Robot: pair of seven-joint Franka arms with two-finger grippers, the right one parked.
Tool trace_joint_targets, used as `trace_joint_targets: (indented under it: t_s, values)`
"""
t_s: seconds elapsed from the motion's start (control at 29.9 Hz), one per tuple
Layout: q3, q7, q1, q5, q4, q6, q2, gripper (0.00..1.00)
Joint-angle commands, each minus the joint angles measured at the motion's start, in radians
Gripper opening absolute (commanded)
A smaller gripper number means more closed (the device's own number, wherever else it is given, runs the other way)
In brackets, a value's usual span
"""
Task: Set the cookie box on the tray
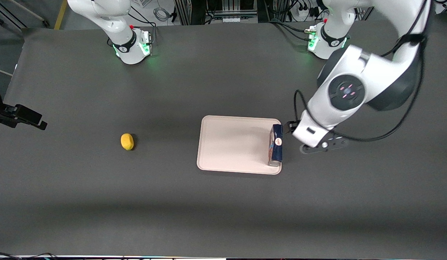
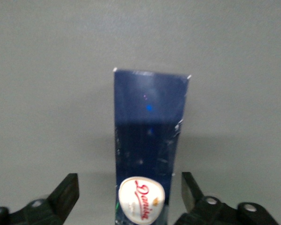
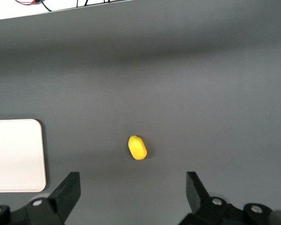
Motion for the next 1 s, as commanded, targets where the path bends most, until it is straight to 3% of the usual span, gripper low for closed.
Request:
trace_joint_targets:
  t_s: [0.0,0.27,0.44,0.57,0.8,0.97]
  values:
    - [0.061,0.098,0.025,-0.034,0.094,-0.160,-0.061,1.00]
    - [0.288,0.383,0.034,-0.129,0.111,-0.272,-0.238,1.00]
    - [0.364,0.520,0.037,-0.117,0.050,-0.306,-0.322,1.00]
    - [0.426,0.610,0.040,-0.117,-0.084,-0.257,-0.417,1.00]
    - [0.532,0.731,0.046,-0.118,-0.449,-0.016,-0.632,1.00]
    - [0.564,0.755,0.045,-0.126,-0.520,0.032,-0.668,1.00]
